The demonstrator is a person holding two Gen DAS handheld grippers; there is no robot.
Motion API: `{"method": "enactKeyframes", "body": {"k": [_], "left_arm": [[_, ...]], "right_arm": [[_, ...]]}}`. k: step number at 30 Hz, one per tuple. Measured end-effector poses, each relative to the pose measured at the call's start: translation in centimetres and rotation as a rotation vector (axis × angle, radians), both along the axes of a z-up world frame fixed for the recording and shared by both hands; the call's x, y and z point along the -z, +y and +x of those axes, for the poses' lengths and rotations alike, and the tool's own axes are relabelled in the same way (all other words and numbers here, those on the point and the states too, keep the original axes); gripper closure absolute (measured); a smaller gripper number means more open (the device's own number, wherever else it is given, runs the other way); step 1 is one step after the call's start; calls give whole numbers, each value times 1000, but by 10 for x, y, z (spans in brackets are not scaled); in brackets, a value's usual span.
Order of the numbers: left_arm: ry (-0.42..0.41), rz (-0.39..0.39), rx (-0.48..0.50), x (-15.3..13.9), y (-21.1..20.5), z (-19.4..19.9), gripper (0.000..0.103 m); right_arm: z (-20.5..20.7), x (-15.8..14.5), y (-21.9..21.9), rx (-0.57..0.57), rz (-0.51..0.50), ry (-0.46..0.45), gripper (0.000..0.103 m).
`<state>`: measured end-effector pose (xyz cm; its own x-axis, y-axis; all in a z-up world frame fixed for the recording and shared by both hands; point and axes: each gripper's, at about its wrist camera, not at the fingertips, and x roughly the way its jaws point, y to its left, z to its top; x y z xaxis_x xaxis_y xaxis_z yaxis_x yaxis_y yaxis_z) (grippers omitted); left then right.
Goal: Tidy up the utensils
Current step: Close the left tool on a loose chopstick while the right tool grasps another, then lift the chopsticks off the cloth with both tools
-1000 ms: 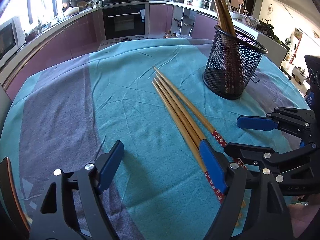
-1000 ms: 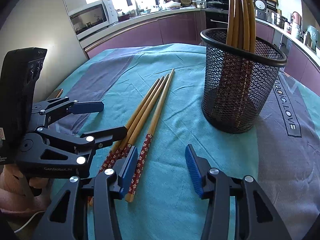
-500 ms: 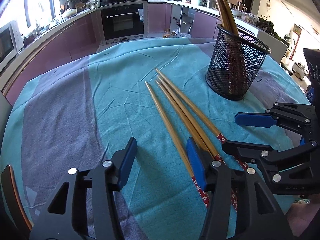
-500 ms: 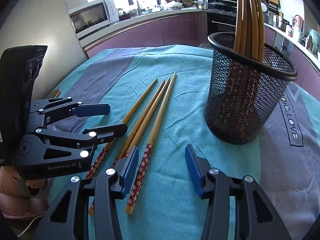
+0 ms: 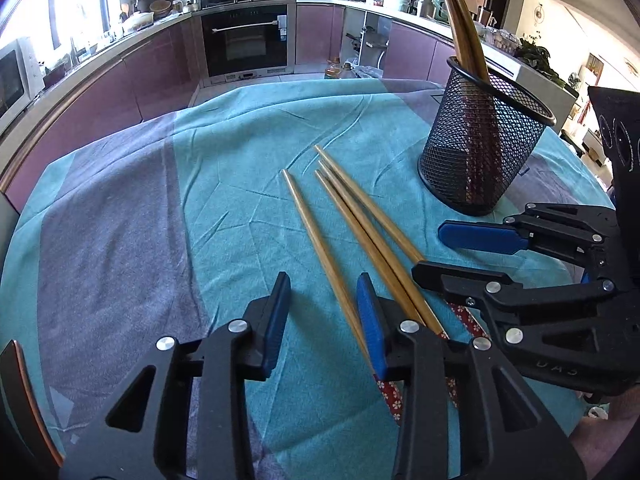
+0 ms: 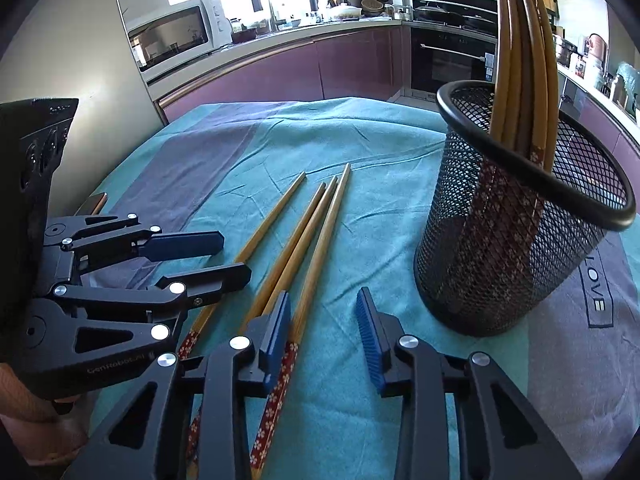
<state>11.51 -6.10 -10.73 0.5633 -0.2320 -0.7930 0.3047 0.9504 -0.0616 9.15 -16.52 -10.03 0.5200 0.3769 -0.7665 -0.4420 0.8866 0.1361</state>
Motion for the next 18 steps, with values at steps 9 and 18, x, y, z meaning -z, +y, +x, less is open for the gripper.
{"method": "enactKeyframes", "body": {"k": [9,18], "left_arm": [[21,-47,-27,1,2,7,89],[40,-114,-69,2,8,1,95]], "right_arm": [[6,1,-2,24,36,15,91],[2,0,-17,63,113,29,97]]}}
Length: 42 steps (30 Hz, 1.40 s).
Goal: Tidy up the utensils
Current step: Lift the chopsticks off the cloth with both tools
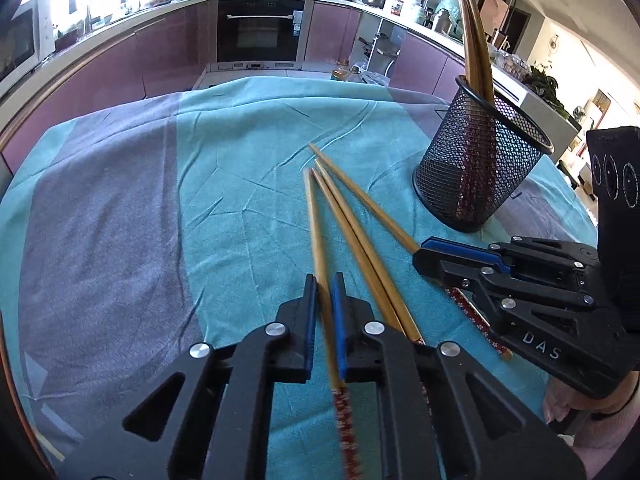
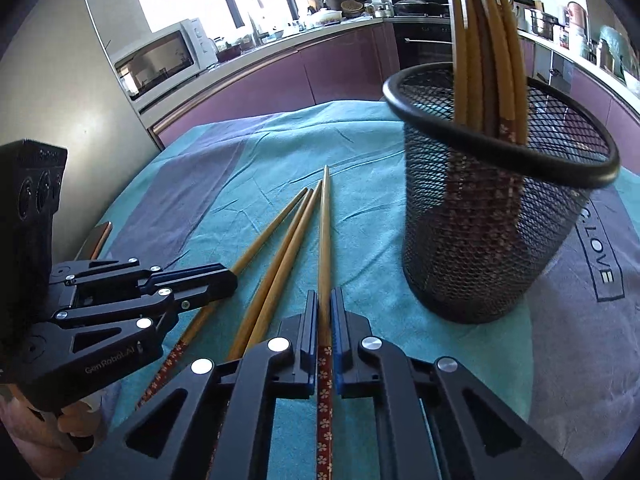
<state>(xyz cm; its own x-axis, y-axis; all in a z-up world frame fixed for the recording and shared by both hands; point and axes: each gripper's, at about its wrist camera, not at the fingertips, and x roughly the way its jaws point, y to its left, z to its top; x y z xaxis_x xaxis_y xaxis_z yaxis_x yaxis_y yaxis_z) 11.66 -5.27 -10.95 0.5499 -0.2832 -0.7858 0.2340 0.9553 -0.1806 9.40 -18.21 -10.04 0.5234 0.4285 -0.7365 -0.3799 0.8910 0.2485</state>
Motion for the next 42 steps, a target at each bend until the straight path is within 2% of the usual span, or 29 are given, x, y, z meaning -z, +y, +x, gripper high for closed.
{"method": "enactKeyframes", "body": {"k": [5,16,25,37,42], "left_arm": [[-5,-16,0,-2,5,-5,95],[-12,-13,47,-5,-1,-18,95],[5,16,68,3,-4,-12,95],[8,28,79,5,-12,-1,91],[9,18,66,3,-12,-3,95]], "right_arm": [[-7,-6,-4,-15,25,-13,97],[-20,-4,3,-94,12,6,97],[-13,2,8,-107,-21,28,95],[-10,3,7,-102,-19,24,97],[-13,0,3,-103,-7,13,97]]}}
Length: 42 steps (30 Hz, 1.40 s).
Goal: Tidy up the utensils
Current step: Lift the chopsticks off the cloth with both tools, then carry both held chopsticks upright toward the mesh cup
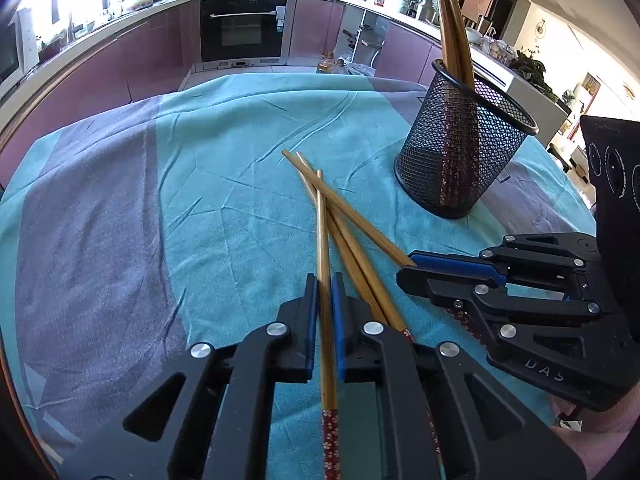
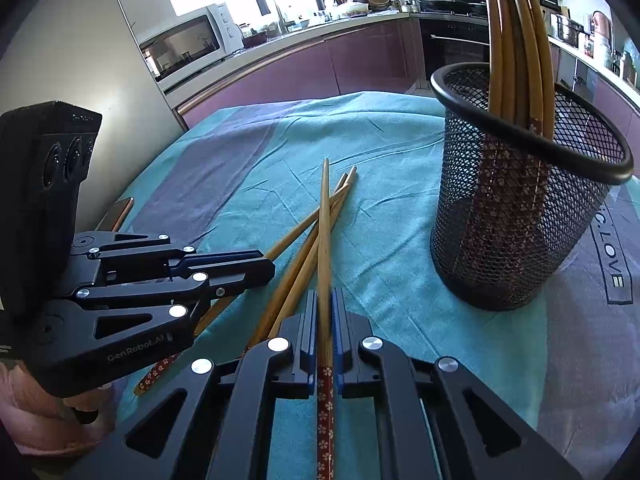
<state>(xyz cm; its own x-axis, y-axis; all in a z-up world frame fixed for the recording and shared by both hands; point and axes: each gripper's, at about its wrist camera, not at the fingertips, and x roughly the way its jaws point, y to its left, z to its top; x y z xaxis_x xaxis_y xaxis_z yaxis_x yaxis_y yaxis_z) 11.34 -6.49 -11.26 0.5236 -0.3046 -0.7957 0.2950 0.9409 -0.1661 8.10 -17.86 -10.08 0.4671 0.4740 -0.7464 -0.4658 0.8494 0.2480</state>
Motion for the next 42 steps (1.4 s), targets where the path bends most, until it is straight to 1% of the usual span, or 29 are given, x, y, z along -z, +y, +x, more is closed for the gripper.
{"method": "enactKeyframes", "body": {"k": [6,14,29,42], "left_arm": [[-18,-11,-2,-6,1,-6,96],[-58,-30,3,-22,8,-19,96],[-121,-61,27,-53,9,-38,96],[-144,-92,50,-71,7,-42,96]], "right_arm": [[-6,-9,-3,-3,20,-24,97],[-17,-21,-14,5,52,-58,97],[-37,-41,-33,18,87,-120,97],[-40,-57,-48,46,119,-161,97]]}}
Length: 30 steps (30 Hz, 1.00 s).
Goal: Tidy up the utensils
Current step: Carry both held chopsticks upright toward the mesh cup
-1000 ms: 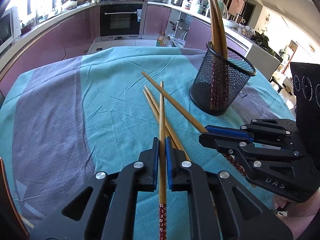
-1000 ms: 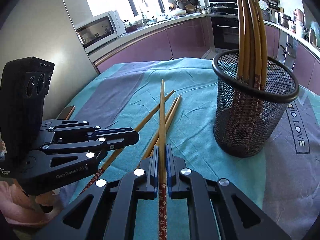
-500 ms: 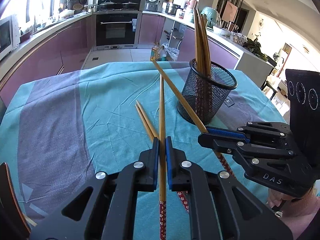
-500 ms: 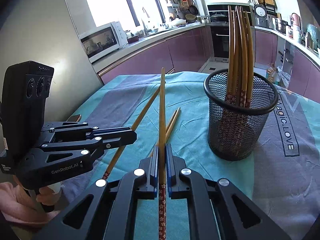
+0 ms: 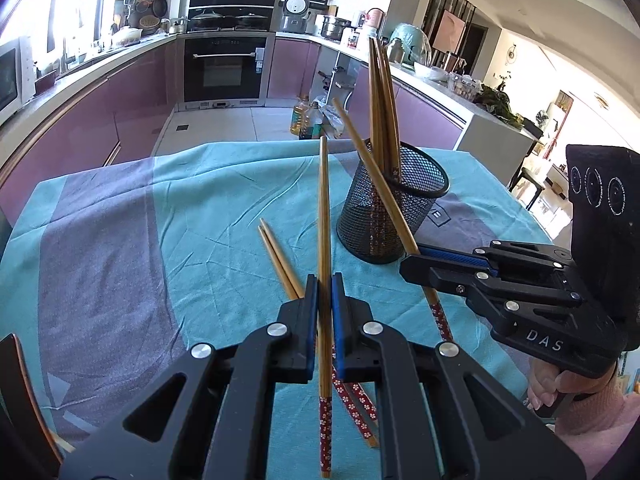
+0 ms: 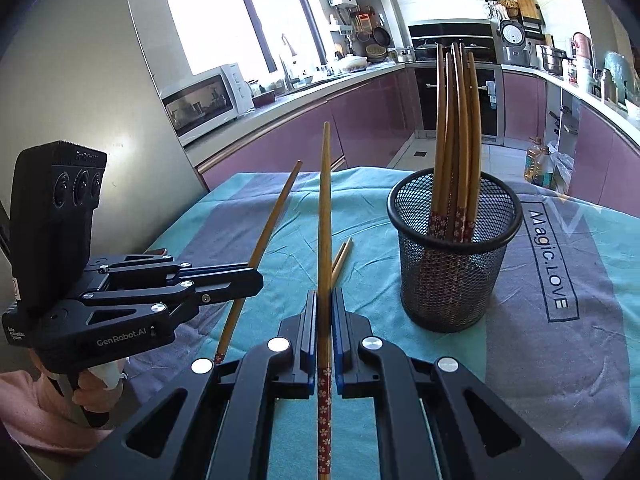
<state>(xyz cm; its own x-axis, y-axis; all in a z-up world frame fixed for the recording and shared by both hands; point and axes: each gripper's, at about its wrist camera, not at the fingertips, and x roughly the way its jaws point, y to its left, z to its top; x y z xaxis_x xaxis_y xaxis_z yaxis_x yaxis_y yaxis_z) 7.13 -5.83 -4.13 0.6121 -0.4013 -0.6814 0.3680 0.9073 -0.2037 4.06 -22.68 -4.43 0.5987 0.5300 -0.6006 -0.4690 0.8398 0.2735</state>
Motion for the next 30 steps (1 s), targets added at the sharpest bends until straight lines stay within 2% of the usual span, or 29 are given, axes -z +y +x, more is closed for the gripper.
{"method": "enactKeyframes", "body": {"k": [16,30], "left_arm": [[-25,-46,37,-23,1,-9,96],[-52,-57,69,-38,-10,-12,96]], "right_arm": [[-1,-11,-16,37,31,-34,97],[-4,-17,-27,56,55,-58,97]]}}
